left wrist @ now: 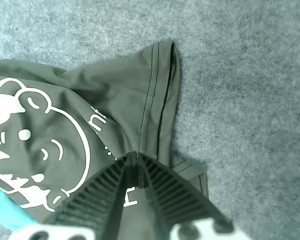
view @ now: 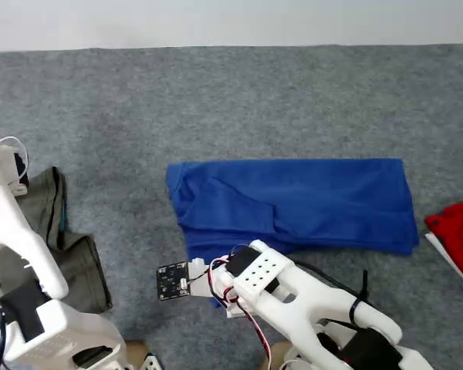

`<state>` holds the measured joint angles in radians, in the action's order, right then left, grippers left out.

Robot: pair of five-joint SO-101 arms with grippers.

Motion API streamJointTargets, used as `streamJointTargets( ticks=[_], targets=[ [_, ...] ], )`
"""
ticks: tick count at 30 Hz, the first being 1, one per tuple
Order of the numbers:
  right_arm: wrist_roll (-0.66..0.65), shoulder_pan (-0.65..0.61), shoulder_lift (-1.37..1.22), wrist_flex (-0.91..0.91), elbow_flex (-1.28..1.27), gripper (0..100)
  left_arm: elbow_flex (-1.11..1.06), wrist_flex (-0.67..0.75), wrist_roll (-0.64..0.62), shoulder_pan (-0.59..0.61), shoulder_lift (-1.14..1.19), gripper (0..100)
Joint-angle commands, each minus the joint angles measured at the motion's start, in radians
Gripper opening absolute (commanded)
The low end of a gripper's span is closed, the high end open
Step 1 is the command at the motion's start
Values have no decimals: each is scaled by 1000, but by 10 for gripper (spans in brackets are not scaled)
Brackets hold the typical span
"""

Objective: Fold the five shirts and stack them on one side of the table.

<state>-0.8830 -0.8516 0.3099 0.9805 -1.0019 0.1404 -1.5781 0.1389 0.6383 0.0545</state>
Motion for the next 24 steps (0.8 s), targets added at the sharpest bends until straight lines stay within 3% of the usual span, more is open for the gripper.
streamJointTargets(
  ticks=[1,6,18,24],
  targets=[
    [-12,2,-58,-8,49,180,4,12,5,3,-48,21],
    [-14,7,-104,-5,87,11,4,12,5,3,-48,21],
    [-14,154,-12,177,284,11,4,17,6,3,-46,21],
    [-14,234,-41,140,425,11,7,17,8,0,-41,21]
  ],
)
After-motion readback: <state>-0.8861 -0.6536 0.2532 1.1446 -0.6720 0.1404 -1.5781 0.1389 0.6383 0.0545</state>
